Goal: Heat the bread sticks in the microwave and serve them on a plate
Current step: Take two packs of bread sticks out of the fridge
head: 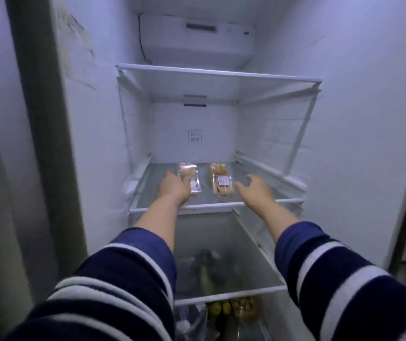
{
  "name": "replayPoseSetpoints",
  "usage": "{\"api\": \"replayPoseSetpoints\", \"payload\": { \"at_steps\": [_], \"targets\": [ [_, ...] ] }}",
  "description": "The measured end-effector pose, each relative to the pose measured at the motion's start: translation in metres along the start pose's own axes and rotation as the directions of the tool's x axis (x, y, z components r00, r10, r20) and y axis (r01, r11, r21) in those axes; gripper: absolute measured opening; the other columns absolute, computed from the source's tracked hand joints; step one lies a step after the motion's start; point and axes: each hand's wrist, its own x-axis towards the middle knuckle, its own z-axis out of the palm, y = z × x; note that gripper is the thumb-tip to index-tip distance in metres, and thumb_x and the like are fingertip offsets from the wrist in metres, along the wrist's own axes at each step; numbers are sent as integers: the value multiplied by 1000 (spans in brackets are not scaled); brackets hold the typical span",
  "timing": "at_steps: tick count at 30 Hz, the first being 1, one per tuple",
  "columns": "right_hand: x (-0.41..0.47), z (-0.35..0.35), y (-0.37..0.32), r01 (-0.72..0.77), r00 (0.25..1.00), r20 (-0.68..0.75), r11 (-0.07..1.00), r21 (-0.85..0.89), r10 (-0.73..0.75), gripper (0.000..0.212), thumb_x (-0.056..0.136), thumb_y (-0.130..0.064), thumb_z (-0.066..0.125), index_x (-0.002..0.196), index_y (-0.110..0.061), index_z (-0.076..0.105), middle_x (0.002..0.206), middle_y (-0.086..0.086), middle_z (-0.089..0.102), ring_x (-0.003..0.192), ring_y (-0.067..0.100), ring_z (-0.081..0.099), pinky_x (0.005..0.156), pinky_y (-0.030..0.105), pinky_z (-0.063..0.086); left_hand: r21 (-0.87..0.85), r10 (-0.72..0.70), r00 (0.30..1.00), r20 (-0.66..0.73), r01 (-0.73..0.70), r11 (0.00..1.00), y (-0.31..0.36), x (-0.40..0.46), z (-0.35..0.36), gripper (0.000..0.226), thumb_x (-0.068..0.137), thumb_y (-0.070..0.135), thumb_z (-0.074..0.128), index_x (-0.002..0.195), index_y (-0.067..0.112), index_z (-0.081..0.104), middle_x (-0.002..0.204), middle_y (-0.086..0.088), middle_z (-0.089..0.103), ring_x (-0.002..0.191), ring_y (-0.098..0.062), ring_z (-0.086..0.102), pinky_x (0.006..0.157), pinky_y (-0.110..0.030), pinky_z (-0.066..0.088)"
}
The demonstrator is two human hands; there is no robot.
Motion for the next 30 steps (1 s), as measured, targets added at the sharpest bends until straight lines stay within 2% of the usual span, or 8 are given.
{"api": "replayPoseSetpoints", "payload": {
  "at_steps": [5, 11, 14, 16, 18, 21, 24, 30],
  "targets": [
    [59, 17, -3, -212, 960, 233, 944, 254, 153, 56, 90, -23, 64, 133, 5, 41, 111, 11, 48, 90, 27, 56, 79, 34, 52, -30, -100, 992, 82, 103, 994, -4, 46, 17, 61, 99, 46, 38, 139, 0, 39, 135, -17, 52, 124, -34, 51, 100, -33, 41],
    [84, 24, -7, -345, 890, 342, 936, 73, 302, 34, 78, -14, 79, 98, -6, 53, 86, 7, 54, 50, 16, 54, 28, 12, 34, -54, -99, 985, 144, 107, 993, -6, 64, 23, 67, 70, 37, 82, 118, -2, 56, 117, -20, 63, 107, -33, 62, 93, -41, 52],
    [87, 25, -11, -408, 845, 398, 912, 46, 357, 32, 81, -17, 76, 96, -7, 50, 94, 4, 51, 66, 15, 50, 31, 16, 43, -81, -100, 989, 105, 108, 991, -5, 66, 27, 81, 66, 36, 85, 130, 2, 48, 126, -17, 58, 114, -33, 58, 97, -41, 49],
    [89, 25, -12, -428, 837, 406, 901, 67, 367, 35, 83, -16, 73, 104, -10, 46, 97, 5, 48, 79, 16, 51, 48, 21, 51, -173, -100, 987, 127, 121, 977, -6, 68, 30, 98, 65, 29, 87, 144, 11, 31, 138, -16, 49, 124, -33, 51, 103, -42, 44],
    [90, 26, -14, -438, 845, 393, 891, 122, 362, 34, 84, -12, 72, 106, -11, 46, 86, 5, 46, 75, 15, 50, 61, 25, 52, -261, -95, 986, 137, 128, 957, -6, 70, 31, 106, 64, 21, 89, 148, 15, 24, 143, -17, 45, 127, -32, 49, 105, -43, 42],
    [89, 26, -14, -431, 859, 395, 877, 212, 326, 21, 88, -1, 64, 106, -6, 55, 83, 7, 54, 69, 15, 55, 48, 23, 52, -262, -103, 985, 140, 137, 955, -8, 68, 28, 109, 60, 24, 90, 148, 13, 26, 144, -16, 44, 130, -32, 45, 109, -41, 38],
    [85, 25, -10, -474, 836, 465, 810, 346, 291, 15, 89, 7, 57, 103, 0, 57, 82, 11, 60, 64, 17, 59, 57, 25, 57, -357, -105, 973, 205, 175, 917, -6, 66, 23, 107, 63, 22, 88, 148, 8, 25, 143, -19, 44, 131, -30, 46, 110, -34, 35],
    [86, 16, 0, -460, 829, 532, 749, 477, 170, 80, 78, 22, 58, 136, -28, 33, 105, 19, 65, 63, 25, 69, 61, 39, 56, -533, -43, 942, 332, 225, 816, 2, 49, 15, 92, 77, -3, 74, 150, 17, 23, 135, -12, 53, 112, -22, 59, 95, -31, 47]
  ]
}}
